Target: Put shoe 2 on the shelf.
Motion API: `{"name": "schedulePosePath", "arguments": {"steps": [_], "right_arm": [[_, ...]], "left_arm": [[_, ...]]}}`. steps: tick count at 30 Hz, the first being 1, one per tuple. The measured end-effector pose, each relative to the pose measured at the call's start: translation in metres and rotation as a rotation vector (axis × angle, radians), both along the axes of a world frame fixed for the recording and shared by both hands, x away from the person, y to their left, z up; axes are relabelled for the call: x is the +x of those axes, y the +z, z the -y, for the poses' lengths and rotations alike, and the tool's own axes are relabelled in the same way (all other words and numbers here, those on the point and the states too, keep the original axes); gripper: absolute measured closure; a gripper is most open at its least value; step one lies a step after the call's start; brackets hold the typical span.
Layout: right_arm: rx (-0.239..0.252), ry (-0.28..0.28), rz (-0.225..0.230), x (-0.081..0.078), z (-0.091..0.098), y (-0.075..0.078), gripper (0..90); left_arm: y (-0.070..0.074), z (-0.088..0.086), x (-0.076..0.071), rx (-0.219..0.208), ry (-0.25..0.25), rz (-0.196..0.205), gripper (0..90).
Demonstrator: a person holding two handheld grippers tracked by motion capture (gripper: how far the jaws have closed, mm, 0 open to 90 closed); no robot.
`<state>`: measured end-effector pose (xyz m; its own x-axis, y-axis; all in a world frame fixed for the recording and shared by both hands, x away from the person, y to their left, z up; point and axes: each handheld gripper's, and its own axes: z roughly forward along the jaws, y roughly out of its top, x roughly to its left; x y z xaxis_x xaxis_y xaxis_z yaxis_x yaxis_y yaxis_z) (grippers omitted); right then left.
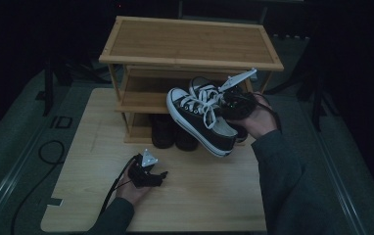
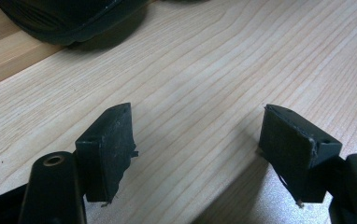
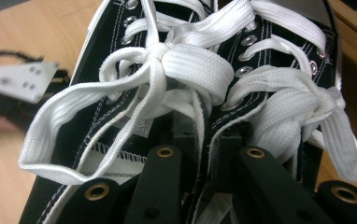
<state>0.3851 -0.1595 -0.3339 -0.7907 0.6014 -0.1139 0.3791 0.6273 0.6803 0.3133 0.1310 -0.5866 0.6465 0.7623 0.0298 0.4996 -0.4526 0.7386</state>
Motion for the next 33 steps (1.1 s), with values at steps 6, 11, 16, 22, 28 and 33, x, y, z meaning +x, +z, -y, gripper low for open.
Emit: {"name": "schedulePosePath", "arguments": {"steps": [6, 11, 16, 22, 28, 33], "right_arm": [[-0.007, -0.078, 0.021, 0.006, -0.008, -0.003, 83.8], [0.004, -0.119, 0.031, 0.01, -0.013, -0.005, 83.8], [0.019, -0.159, 0.041, 0.01, -0.016, -0.006, 83.8], [0.029, -0.207, 0.053, 0.011, -0.017, -0.006, 83.8], [0.032, -0.237, 0.062, 0.013, -0.017, -0.006, 83.8], [0.063, -0.287, 0.078, 0.014, -0.019, -0.008, 83.8]], "left_arm": [[0.0, 0.0, 0.0, 0.0, -0.001, 0.0, 26.9], [0.0, 0.0, 0.0, 0.0, -0.002, 0.0, 26.9], [0.0, 0.0, 0.0, 0.006, -0.008, -0.002, 26.9], [0.0, 0.0, 0.0, 0.001, -0.006, -0.001, 26.9], [0.0, 0.0, 0.0, 0.003, -0.007, 0.0, 26.9], [0.0, 0.0, 0.0, 0.002, -0.006, -0.001, 26.9]]}}
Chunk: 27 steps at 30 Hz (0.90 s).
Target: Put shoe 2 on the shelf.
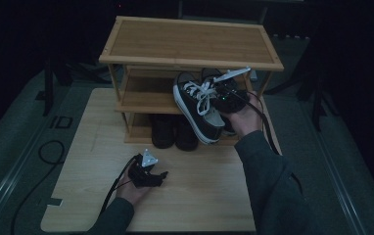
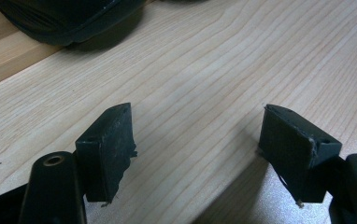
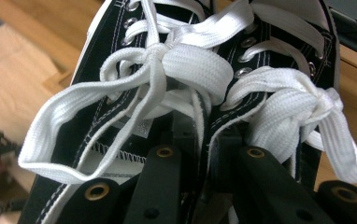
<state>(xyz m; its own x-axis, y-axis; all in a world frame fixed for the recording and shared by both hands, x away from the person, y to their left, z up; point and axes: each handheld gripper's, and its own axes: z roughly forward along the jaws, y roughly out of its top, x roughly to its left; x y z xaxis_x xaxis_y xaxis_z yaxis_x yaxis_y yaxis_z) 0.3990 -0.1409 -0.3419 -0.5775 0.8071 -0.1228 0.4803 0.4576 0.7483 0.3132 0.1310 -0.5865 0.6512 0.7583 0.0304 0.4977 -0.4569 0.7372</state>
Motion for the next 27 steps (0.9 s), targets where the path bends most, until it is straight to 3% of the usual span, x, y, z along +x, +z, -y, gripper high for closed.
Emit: {"name": "schedulePosePath", "arguments": {"steps": [5, 8, 12, 14, 17, 18, 19, 27], "right_arm": [[0.001, -0.096, 0.03, 0.003, -0.008, -0.006, 83.2], [-0.007, -0.145, 0.034, 0.004, -0.011, -0.006, 76.9], [-0.021, -0.105, 0.017, 0.005, -0.007, -0.003, 62.4], [-0.048, -0.062, 0.043, 0.004, -0.006, 0.0, 55.6], [-0.071, -0.028, 0.019, 0.004, -0.005, 0.003, 53.5], [-0.103, 0.024, 0.022, 0.003, -0.004, 0.004, 51.8], [-0.107, 0.041, 0.017, 0.003, -0.003, 0.004, 51.5], [-0.071, 0.104, -0.024, 0.005, 0.009, 0.012, 50.2]], "left_arm": [[0.0, 0.0, 0.0, 0.0, -0.001, 0.001, 26.9], [0.0, 0.0, 0.0, -0.001, 0.001, 0.0, 27.0], [0.0, 0.0, 0.0, -0.002, -0.001, -0.001, 26.9], [0.0, 0.0, 0.0, -0.002, -0.002, -0.001, 26.9], [0.0, 0.0, 0.0, -0.002, -0.003, 0.0, 27.0], [0.0, 0.0, 0.0, -0.002, -0.003, -0.001, 27.0], [0.0, 0.0, 0.0, -0.002, -0.004, -0.001, 27.0], [0.0, 0.0, 0.0, -0.002, -0.004, -0.001, 27.0]]}}
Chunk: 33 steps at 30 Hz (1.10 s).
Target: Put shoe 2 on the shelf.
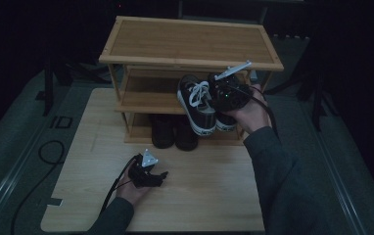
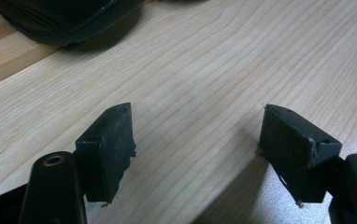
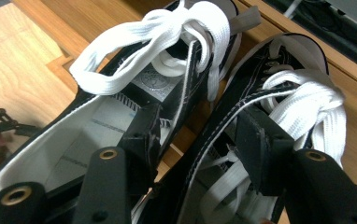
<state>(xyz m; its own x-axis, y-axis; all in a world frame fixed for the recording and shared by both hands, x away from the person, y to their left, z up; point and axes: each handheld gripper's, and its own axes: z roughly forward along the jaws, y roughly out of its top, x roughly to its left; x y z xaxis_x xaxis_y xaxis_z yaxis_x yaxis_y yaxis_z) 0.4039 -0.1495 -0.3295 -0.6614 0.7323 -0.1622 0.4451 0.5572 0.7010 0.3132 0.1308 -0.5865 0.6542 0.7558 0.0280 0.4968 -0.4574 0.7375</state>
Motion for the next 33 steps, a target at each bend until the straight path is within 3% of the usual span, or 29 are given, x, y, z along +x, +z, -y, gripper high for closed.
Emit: {"name": "schedulePosePath", "arguments": {"steps": [8, 11, 13, 15, 17, 20, 26, 27, 33], "right_arm": [[0.032, 0.045, -0.001, -0.006, 0.008, 0.01, 52.2], [0.035, 0.063, 0.003, -0.009, 0.011, 0.013, 55.1], [0.046, 0.074, 0.008, -0.011, 0.013, 0.015, 61.5], [0.057, 0.1, 0.009, -0.013, 0.014, 0.016, 66.2], [0.066, 0.111, 0.008, -0.016, 0.015, 0.017, 72.5], [0.074, 0.132, 0.005, -0.019, 0.016, 0.017, 77.3], [0.072, 0.17, 0.009, -0.029, 0.018, 0.018, 87.2], [0.081, 0.187, 0.008, -0.033, 0.02, 0.019, 88.2], [0.09, 0.209, 0.011, -0.043, 0.024, 0.015, 88.9]], "left_arm": [[0.0, 0.0, 0.0, -0.003, 0.0, 0.002, 27.7], [0.0, -0.001, 0.0, -0.007, 0.008, 0.008, 34.7], [0.001, 0.0, 0.0, -0.01, 0.015, 0.008, 39.1], [0.004, 0.0, 0.001, 0.002, 0.02, -0.005, 45.0], [0.007, 0.002, 0.001, 0.046, 0.034, 0.005, 51.4], [0.012, 0.003, 0.001, 0.037, 0.031, 0.008, 54.4], [0.035, 0.007, 0.003, 0.032, 0.006, 0.021, 56.7], [0.044, 0.007, 0.005, 0.006, -0.005, 0.016, 58.2], [0.066, 0.008, 0.011, -0.035, -0.022, 0.016, 61.4]]}}
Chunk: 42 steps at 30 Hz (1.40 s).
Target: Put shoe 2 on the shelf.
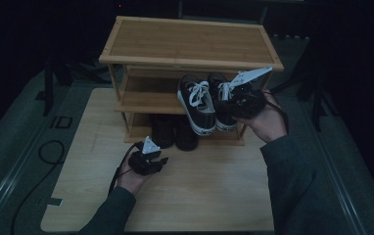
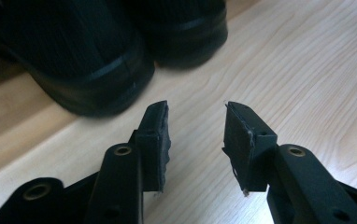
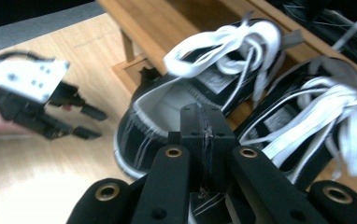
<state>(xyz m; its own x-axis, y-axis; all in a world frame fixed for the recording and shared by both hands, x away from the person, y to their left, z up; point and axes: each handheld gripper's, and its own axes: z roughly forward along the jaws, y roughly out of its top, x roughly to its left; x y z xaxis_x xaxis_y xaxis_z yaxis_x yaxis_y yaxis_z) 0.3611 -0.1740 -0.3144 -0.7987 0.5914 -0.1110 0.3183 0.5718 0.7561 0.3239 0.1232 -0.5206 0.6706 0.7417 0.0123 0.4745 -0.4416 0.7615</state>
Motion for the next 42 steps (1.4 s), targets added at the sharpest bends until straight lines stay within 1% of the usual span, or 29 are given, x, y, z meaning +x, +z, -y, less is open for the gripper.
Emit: {"name": "schedulePosePath", "arguments": {"steps": [2, 3, 4, 5, 6, 9, 11, 12, 13, 14, 18, 19, 20, 21, 22, 23, 24, 25, 26, 27, 28, 29, 32, 33, 34, 35, 36, 41, 42], "right_arm": [[0.002, 0.003, 0.009, -0.005, 0.004, -0.005, 89.2], [0.002, 0.003, 0.009, -0.005, 0.004, -0.005, 89.2], [0.002, -0.003, 0.008, -0.007, 0.005, -0.006, 89.3], [0.0, 0.009, 0.01, -0.011, 0.006, -0.009, 89.3], [0.0, 0.009, 0.01, -0.011, 0.006, -0.009, 89.3], [-0.004, 0.016, 0.012, -0.016, 0.008, -0.014, 89.3], [0.005, 0.026, 0.007, -0.019, 0.011, -0.018, 89.1], [0.007, 0.025, 0.004, -0.019, 0.012, -0.019, 89.1], [0.005, 0.03, 0.004, -0.02, 0.013, -0.022, 89.1], [0.003, 0.031, -0.002, -0.022, 0.013, -0.024, 89.1], [-0.005, 0.029, -0.004, -0.023, 0.014, -0.03, 89.1], [-0.007, 0.027, -0.003, -0.023, 0.015, -0.031, 89.1], [0.001, 0.03, -0.014, -0.024, 0.016, -0.036, 89.0], [0.001, 0.03, -0.014, -0.024, 0.016, -0.036, 89.0], [0.001, 0.033, -0.018, -0.025, 0.016, -0.04, 89.0], [0.002, 0.038, -0.026, -0.026, 0.016, -0.042, 88.7], [0.002, 0.038, -0.026, -0.026, 0.016, -0.042, 88.7], [-0.004, 0.043, -0.03, -0.027, 0.015, -0.047, 88.7], [-0.004, 0.046, -0.033, -0.027, 0.015, -0.049, 88.7], [-0.007, 0.051, -0.033, -0.027, 0.015, -0.051, 88.7], [-0.007, 0.051, -0.033, -0.027, 0.015, -0.051, 88.7], [-0.007, 0.051, -0.047, -0.028, 0.016, -0.056, 88.7], [-0.011, 0.055, -0.049, -0.028, 0.016, -0.06, 88.7], [-0.013, 0.058, -0.057, -0.028, 0.016, -0.064, 88.7], [-0.013, 0.058, -0.057, -0.028, 0.016, -0.064, 88.7], [-0.015, 0.06, -0.063, -0.028, 0.016, -0.068, 89.0], [-0.015, 0.06, -0.063, -0.028, 0.016, -0.068, 89.0], [-0.015, 0.066, -0.082, -0.028, 0.014, -0.078, 89.1], [-0.015, 0.066, -0.082, -0.028, 0.014, -0.078, 89.1]], "left_arm": [[0.011, 0.001, 0.004, -0.007, -0.025, -0.002, 62.9], [0.011, 0.001, 0.004, -0.007, -0.025, -0.002, 63.0], [0.016, 0.001, 0.006, -0.012, -0.035, -0.002, 63.0], [0.023, 0.002, 0.009, -0.01, -0.046, 0.0, 63.3], [0.023, 0.002, 0.009, -0.01, -0.046, 0.0, 63.3], [0.034, 0.005, 0.012, -0.012, -0.051, 0.014, 64.5], [0.04, 0.006, 0.015, 0.0, -0.05, 0.025, 66.4], [0.042, 0.007, 0.016, -0.004, -0.049, 0.026, 66.8], [0.049, 0.008, 0.02, -0.002, -0.046, 0.034, 67.1], [0.049, 0.008, 0.02, -0.002, -0.046, 0.034, 67.7], [0.061, 0.009, 0.026, -0.002, -0.037, 0.046, 71.5], [0.064, 0.01, 0.028, 0.001, -0.037, 0.05, 72.7], [0.067, 0.011, 0.03, 0.002, -0.037, 0.055, 76.8], [0.07, 0.011, 0.031, 0.001, -0.037, 0.057, 76.8], [0.076, 0.013, 0.034, 0.003, -0.044, 0.066, 81.5], [0.076, 0.013, 0.034, 0.003, -0.044, 0.066, 84.2], [0.079, 0.014, 0.035, -0.002, -0.047, 0.069, 84.2], [0.081, 0.015, 0.036, -0.001, -0.048, 0.071, 88.8], [0.083, 0.016, 0.038, 0.001, -0.047, 0.076, 89.8], [0.088, 0.018, 0.041, 0.006, -0.05, 0.078, 90.0], [0.088, 0.018, 0.041, 0.006, -0.05, 0.078, 90.0], [0.092, 0.021, 0.045, 0.011, -0.051, 0.085, 90.0], [0.096, 0.024, 0.049, 0.014, -0.049, 0.089, 90.0], [0.098, 0.025, 0.051, 0.016, -0.048, 0.09, 90.0], [0.101, 0.026, 0.053, 0.019, -0.046, 0.096, 90.0], [0.105, 0.029, 0.057, 0.022, -0.041, 0.1, 90.0], [0.105, 0.029, 0.057, 0.022, -0.041, 0.1, 90.0], [0.116, 0.038, 0.068, 0.039, -0.033, 0.12, 90.0], [0.116, 0.038, 0.068, 0.039, -0.033, 0.12, 90.0]]}}
